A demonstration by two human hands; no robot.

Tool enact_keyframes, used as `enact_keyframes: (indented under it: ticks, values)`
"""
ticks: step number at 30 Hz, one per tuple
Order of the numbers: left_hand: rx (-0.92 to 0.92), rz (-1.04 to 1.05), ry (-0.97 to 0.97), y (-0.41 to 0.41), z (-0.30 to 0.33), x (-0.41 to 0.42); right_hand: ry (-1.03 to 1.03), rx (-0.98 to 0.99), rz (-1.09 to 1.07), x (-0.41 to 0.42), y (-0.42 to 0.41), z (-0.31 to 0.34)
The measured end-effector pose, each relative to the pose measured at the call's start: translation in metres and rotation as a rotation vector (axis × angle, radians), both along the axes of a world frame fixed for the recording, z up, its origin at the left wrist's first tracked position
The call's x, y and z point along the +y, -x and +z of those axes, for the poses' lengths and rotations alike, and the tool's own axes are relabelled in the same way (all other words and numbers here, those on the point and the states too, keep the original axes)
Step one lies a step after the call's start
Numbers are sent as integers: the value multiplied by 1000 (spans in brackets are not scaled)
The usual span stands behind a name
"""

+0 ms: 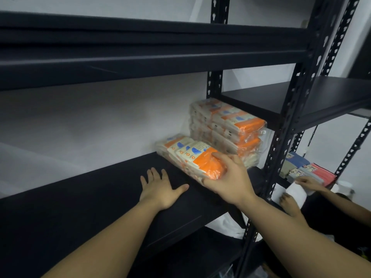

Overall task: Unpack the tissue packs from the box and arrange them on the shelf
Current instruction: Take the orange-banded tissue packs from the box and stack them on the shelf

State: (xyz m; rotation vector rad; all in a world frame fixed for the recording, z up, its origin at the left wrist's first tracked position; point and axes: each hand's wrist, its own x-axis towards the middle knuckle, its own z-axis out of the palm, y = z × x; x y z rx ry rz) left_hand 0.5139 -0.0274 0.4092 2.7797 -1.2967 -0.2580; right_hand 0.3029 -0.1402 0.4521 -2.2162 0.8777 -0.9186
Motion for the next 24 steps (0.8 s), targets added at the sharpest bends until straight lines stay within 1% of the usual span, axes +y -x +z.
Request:
enact_keyframes:
  ticks: [2, 10, 13, 19, 24]
  values:
    - [10, -5, 14, 1, 0, 1, 51, -21, -5, 2, -2, 16]
    - [35, -30, 15, -2, 0, 3, 357, 22, -73, -7, -8, 100]
    - [46, -44, 26, -3, -1, 4, 410, 46, -140, -23, -11, 127]
    - [102, -154, 12, -4, 2, 9, 334, 46, -215, -60, -13, 154]
    - [114, -165, 21, -3, 3, 10, 212, 46, -251, -80, -16, 162]
